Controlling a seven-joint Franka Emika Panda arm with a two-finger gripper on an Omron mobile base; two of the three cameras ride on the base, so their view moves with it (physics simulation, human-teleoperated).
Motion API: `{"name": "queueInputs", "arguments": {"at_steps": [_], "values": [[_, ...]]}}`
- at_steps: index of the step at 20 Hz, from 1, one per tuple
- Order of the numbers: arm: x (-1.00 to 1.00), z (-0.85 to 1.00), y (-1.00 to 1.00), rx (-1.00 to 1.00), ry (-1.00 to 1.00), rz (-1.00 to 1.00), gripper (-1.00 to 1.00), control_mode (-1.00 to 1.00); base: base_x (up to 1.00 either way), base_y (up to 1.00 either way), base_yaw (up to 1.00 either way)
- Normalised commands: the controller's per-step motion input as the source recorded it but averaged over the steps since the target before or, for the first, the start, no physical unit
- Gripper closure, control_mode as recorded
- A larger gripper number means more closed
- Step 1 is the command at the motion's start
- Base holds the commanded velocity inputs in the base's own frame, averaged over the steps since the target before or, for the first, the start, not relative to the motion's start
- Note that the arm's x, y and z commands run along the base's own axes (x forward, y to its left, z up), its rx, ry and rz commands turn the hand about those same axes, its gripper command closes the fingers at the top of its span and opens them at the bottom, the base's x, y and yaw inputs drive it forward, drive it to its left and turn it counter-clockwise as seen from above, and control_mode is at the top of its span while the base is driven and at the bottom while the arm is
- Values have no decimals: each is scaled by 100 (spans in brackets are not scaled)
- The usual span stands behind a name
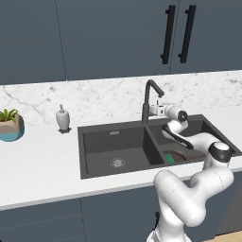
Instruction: Pick the pan and sponge and place them into the sink. Then turn on the water.
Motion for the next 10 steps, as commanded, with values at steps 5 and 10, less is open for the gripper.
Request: {"name": "queueInputs", "arguments": {"at_steps": [5,10], "values": [[13,-6,0,0,0,0,-100,-100,0,0,0],[9,0,21,0,0,0,-100,-100,0,0,0]]}}
